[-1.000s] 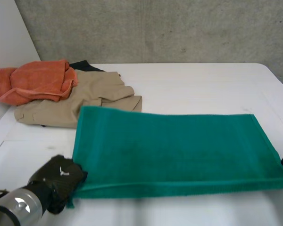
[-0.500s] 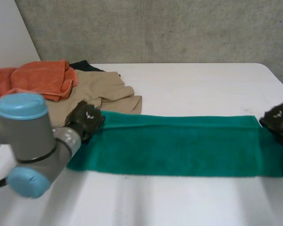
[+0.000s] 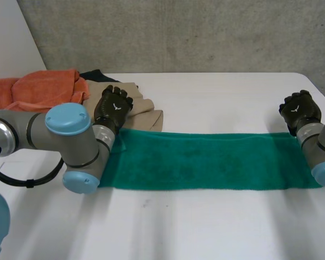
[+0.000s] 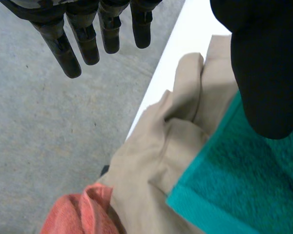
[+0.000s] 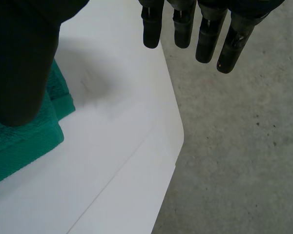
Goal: Fold the laundry.
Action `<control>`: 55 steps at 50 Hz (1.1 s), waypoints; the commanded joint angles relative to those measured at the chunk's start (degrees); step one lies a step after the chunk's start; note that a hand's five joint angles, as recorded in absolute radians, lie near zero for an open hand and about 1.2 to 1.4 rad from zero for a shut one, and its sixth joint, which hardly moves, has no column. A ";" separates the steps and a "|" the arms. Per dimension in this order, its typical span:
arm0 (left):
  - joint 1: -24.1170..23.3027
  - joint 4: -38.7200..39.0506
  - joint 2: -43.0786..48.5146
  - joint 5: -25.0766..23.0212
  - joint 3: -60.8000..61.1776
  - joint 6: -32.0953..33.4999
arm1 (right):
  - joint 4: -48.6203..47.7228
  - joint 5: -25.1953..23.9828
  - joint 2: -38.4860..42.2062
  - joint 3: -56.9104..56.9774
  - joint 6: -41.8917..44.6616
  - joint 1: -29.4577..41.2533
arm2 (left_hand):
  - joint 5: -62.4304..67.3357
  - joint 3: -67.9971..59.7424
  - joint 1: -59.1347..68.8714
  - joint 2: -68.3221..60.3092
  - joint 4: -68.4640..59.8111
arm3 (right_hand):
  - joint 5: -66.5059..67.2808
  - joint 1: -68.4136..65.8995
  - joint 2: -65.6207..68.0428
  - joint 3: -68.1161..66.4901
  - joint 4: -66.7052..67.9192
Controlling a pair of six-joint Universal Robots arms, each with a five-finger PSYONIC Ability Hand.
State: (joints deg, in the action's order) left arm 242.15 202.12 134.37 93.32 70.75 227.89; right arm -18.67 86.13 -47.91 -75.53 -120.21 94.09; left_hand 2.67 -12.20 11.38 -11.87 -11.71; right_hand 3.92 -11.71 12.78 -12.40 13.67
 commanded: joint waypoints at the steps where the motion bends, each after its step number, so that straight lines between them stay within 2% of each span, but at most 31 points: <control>1: -1.16 -1.81 -6.31 -0.06 6.76 -0.25 | 1.62 0.09 -8.58 -5.14 -7.83 -1.18 | -2.67 2.20 -1.38 1.87 1.71 | -3.92 1.71 -2.78 2.40 -3.67; 6: -1.16 -4.53 -12.55 -1.64 12.83 -0.78 | 5.22 -1.84 -14.49 -9.72 -11.19 -1.45 | -2.67 2.20 -1.38 1.87 1.71 | -3.92 1.71 -2.78 2.40 -3.67; 10: -0.81 -6.90 -14.49 -6.46 15.91 -1.74 | 8.56 -4.91 -15.46 -12.44 -11.45 -2.77 | -2.29 1.82 -1.01 1.49 1.34 | -3.92 1.71 -2.78 2.40 -3.67; 17: 0.86 -9.81 -12.83 -8.50 15.13 -5.17 | 14.36 -6.76 -15.73 -15.08 -11.63 -4.00 | -1.61 1.14 -0.33 0.81 0.66 | -3.92 1.71 -2.78 2.40 -3.67; 25: 1.74 -9.55 -5.54 -9.20 8.80 -8.25 | 14.89 -7.03 -15.73 -17.02 -11.63 -4.97 | -1.28 0.80 0.01 0.48 0.32 | -3.92 1.71 -2.78 2.40 -3.67; 34: 2.18 -8.94 1.76 -7.19 -0.33 -7.73 | 14.98 -7.20 -15.73 -17.99 -11.54 -5.84 | -0.61 0.13 0.68 -0.19 -0.35 | -3.92 1.71 -2.78 2.40 -3.67; 37: 3.06 -7.97 1.94 -5.43 -1.57 -7.73 | 15.07 -7.20 -15.82 -18.25 -11.54 -6.46 | -0.10 -0.37 1.18 -0.70 -0.85 | -3.92 1.71 -2.78 2.40 -3.67; 42: 4.99 -2.18 2.47 -2.09 -3.42 -7.38 | 14.98 -7.29 -15.82 -18.51 -11.54 -6.64 | -0.10 -0.37 1.18 -0.70 -0.85 | -3.92 1.71 -2.78 2.40 -3.67; 50: 8.51 1.00 3.97 -0.24 -5.88 -3.25 | 14.98 -7.55 -15.90 -19.48 -11.54 -6.99 | -0.27 -0.21 1.02 -0.53 -0.69 | -3.92 1.71 -2.78 2.40 -3.67; 55: 8.43 1.18 3.18 0.20 -5.09 -3.33 | 15.15 -7.55 -17.13 -20.53 -11.63 -7.16 | -1.28 0.80 0.01 0.48 0.32 | -3.92 1.71 -2.78 2.40 -3.67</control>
State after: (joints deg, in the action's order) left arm 249.96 203.04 138.30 92.84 65.03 223.73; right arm -3.69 78.57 -63.85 -94.87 -131.75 87.11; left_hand 2.67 -12.20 11.39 -11.87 -11.71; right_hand 3.90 -11.71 12.78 -12.40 13.67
